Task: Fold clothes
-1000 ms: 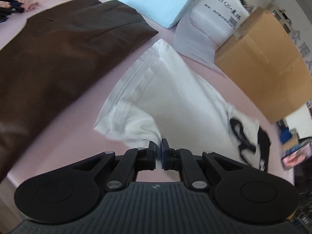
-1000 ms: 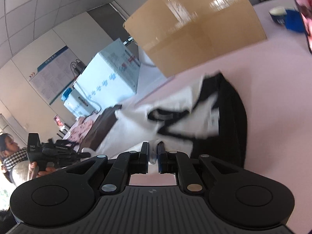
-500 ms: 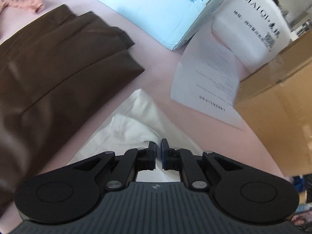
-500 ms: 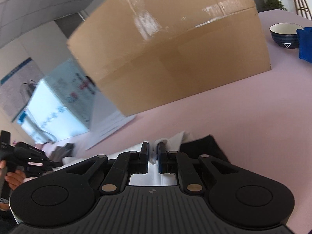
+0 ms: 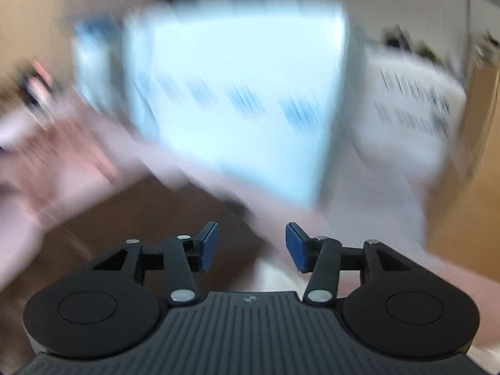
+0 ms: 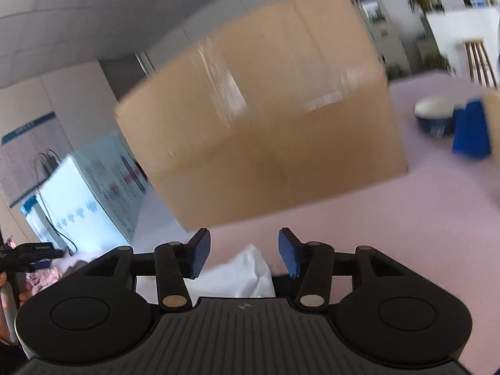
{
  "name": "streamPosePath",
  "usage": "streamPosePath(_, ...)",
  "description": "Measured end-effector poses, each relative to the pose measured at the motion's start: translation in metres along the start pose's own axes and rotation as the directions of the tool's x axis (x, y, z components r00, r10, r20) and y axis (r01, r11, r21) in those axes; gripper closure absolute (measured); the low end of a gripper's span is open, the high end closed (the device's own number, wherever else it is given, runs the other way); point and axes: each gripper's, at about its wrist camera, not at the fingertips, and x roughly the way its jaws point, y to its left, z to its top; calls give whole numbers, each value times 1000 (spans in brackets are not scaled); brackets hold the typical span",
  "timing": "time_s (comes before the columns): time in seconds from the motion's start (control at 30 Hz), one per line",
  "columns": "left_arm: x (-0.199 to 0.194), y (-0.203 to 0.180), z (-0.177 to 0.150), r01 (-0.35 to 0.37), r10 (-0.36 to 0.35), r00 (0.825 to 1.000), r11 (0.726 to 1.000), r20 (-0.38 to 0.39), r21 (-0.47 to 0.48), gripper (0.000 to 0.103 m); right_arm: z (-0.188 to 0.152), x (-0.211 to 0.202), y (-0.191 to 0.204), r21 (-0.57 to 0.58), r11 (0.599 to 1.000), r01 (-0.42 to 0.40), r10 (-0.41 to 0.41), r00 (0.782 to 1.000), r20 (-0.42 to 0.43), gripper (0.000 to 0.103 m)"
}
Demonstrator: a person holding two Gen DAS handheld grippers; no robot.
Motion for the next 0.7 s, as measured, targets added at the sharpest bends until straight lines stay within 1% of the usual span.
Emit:
streamPosePath(0.03,-21,-8,-1,86,-87,996,996,20,31,46,-4,0,2,23,999,-33,33,999,-20,57)
streamPosePath(0.07,-34,-19,-3,210,-210,978,975,-16,66,39,-8,0,3,46,997,-65,67,997,-39,57)
streamPosePath(0.1,-38,-31,-8,307,-302,951,949,-72,78,37,-15,3,5,76,993,-86,92,993,-69,57)
streamPosePath(0.13,-41,-45,-13,396,-384,914,915,-130,81,37,-23,9,6,108,989,-98,109,989,-101,57)
streamPosePath(0.17,-44,-58,-19,482,-462,867,873,-188,79,37,-31,16,5,133,986,-105,122,984,-131,57)
streamPosePath(0.2,-47,-78,-32,552,-521,819,829,-242,86,38,-38,20,2,130,987,-90,109,983,-150,57)
streamPosePath(0.23,-48,-89,-39,578,-538,800,810,-264,100,38,-44,24,-1,118,991,-70,89,982,-167,57)
streamPosePath(0.3,-51,-118,-62,615,-555,778,769,-296,174,38,-56,31,-7,94,995,-29,48,979,-200,57)
streamPosePath(0.37,-51,-145,-91,596,-523,800,747,-295,293,38,-65,36,-13,85,996,4,15,975,-221,59)
streamPosePath(0.4,-51,-150,-97,587,-510,808,744,-295,319,38,-65,37,-17,93,996,15,6,975,-224,60)
streamPosePath(0.43,-43,-156,-107,575,-489,816,742,-308,344,38,-65,38,-23,124,992,15,14,973,-229,62)
streamPosePath(0.47,-34,-156,-112,579,-485,811,743,-327,335,36,-64,39,-28,153,988,11,25,973,-231,62)
streamPosePath(0.5,-29,-153,-114,587,-489,804,745,-339,317,30,-65,39,-29,166,986,7,32,972,-232,62)
streamPosePath(0.53,-20,-148,-113,595,-495,793,756,-356,274,23,-65,38,-30,175,985,3,38,972,-233,62)
streamPosePath(0.57,-11,-143,-111,602,-503,780,766,-373,225,22,-66,38,-31,184,983,0,44,971,-234,62)
streamPosePath(0.67,-4,-138,-104,623,-532,756,763,-381,172,21,-64,31,-32,200,980,-12,61,969,-238,62)
streamPosePath(0.7,-4,-136,-102,630,-542,751,760,-377,162,21,-62,29,-33,214,977,-18,70,969,-236,61)
